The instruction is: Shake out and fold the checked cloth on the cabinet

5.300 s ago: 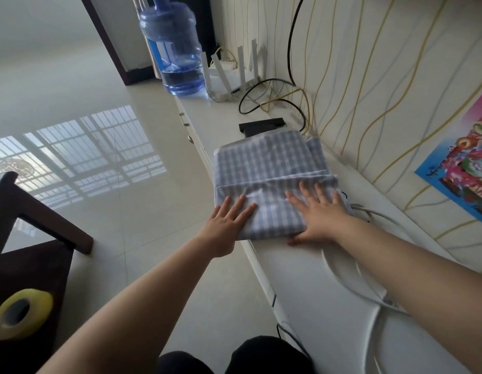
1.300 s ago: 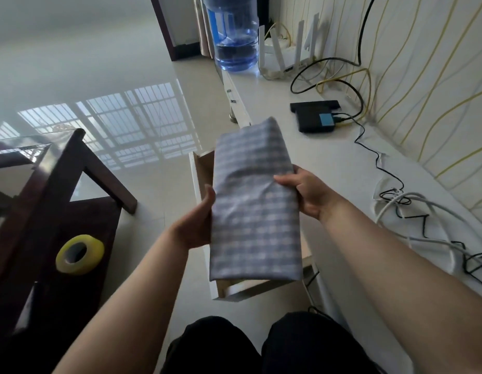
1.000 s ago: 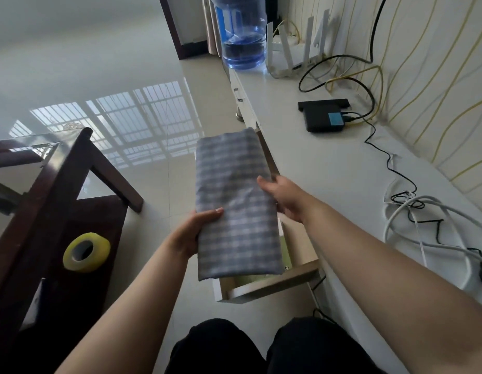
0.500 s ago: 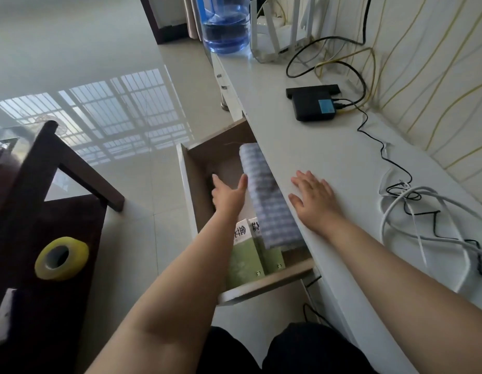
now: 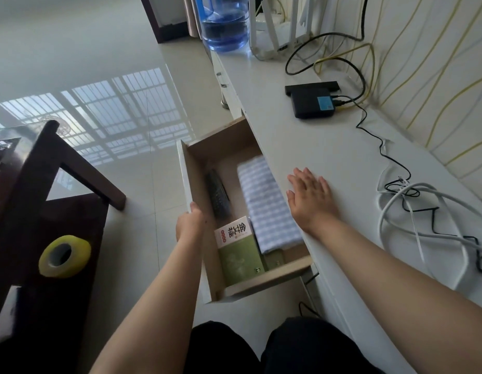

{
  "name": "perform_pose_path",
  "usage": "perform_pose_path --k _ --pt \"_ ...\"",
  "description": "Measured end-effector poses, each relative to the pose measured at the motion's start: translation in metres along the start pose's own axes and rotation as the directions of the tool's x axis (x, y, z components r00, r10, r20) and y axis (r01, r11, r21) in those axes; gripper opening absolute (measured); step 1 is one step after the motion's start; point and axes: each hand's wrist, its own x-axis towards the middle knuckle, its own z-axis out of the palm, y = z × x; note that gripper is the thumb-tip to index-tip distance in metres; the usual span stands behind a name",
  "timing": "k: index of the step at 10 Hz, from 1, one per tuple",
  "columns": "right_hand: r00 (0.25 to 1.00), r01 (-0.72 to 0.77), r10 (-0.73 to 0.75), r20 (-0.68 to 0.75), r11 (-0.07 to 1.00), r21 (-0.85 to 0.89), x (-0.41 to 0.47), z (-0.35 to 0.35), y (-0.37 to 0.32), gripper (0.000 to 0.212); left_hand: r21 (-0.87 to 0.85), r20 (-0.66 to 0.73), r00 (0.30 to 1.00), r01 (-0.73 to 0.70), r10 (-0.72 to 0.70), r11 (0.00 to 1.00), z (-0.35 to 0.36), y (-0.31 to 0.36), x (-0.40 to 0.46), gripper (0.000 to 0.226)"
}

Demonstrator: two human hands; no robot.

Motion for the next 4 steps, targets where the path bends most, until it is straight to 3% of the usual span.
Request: perform_pose_path --k 1,2,4 --pt "1.000 0.002 -0.002 0.007 1.000 -0.002 -0.001 -0.001 -0.002 0.046 -0.041 -0.069 0.992 -0.105 0.102 0.994 -0.009 0.004 -0.005 0.048" --pt "1.000 0.002 -0.002 0.023 1.000 0.002 -0.001 -0.003 -0.002 0.047 -0.095 -0.041 0.982 -0.186 0.183 0.978 -0.018 0.016 -0.010 0.045" --pt "1.000 0.007 -0.007 -0.005 1.000 -0.010 0.002 0.004 0.001 0.048 -0.355 0.193 0.967 -0.090 0.167 0.931 -0.007 0.025 -0.024 0.037"
